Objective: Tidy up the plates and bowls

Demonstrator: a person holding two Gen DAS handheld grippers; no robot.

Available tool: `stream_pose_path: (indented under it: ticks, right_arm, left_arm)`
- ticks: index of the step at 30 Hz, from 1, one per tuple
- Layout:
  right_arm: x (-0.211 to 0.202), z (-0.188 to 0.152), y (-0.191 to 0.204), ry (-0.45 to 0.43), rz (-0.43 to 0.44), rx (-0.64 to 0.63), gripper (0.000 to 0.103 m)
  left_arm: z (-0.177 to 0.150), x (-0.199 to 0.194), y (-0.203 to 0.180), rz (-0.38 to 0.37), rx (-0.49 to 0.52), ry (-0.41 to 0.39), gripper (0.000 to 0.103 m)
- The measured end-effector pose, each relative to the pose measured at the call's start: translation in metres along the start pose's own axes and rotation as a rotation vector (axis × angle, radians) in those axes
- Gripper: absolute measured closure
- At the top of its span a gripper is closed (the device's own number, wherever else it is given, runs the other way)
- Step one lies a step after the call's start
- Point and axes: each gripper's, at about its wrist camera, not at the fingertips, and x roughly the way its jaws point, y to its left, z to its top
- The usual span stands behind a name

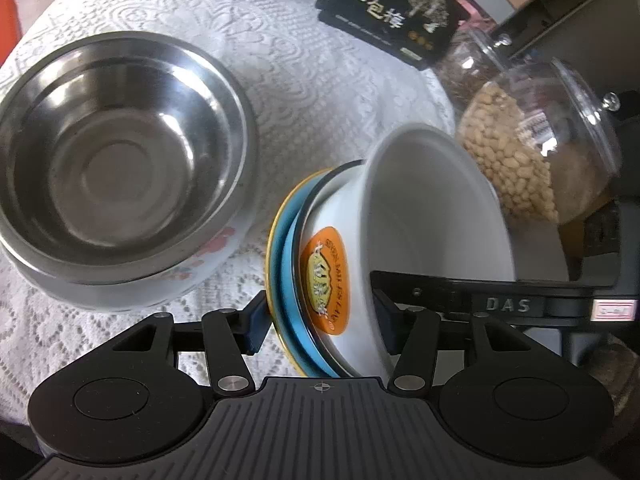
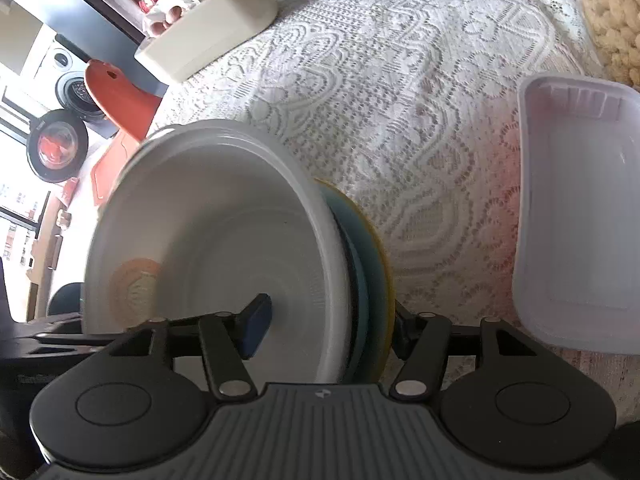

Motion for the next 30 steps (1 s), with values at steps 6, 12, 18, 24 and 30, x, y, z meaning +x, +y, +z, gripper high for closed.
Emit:
stream_pose_path:
  ticks: [6,12,18,24,30]
  right_arm:
    - [0.002,-0.003,0.005,-0.007,0.005,-0.010,0.036]
    - [0.003,-0.002,0.002,-0.001,0.027,0.005,0.036]
    - [0.003,-0.002,0.002,-0.004,0.035,0.020,0.035]
    - [0.004,0.000,0.011,0.018,0.065,0.004,0.036]
    - [0.009,-0.001,0.016,0.025,0.063,-0.036,0.035]
  left_arm:
    - [0.001,0.004,-0.004,0.008,0.016,0.002,0.040]
    - [0.004,0.005,-0.003,-0.001,0.007,0.008,0.039]
    - [0.004,0.004,-0.002,-0.002,0.001,0.026,0.039]
    - [0.005,-0.002,0.009,-0.004,-0.025,0.056,0.039]
    - [-0.001,-0.005,0.013,-0.024,0.000,0.055,0.039]
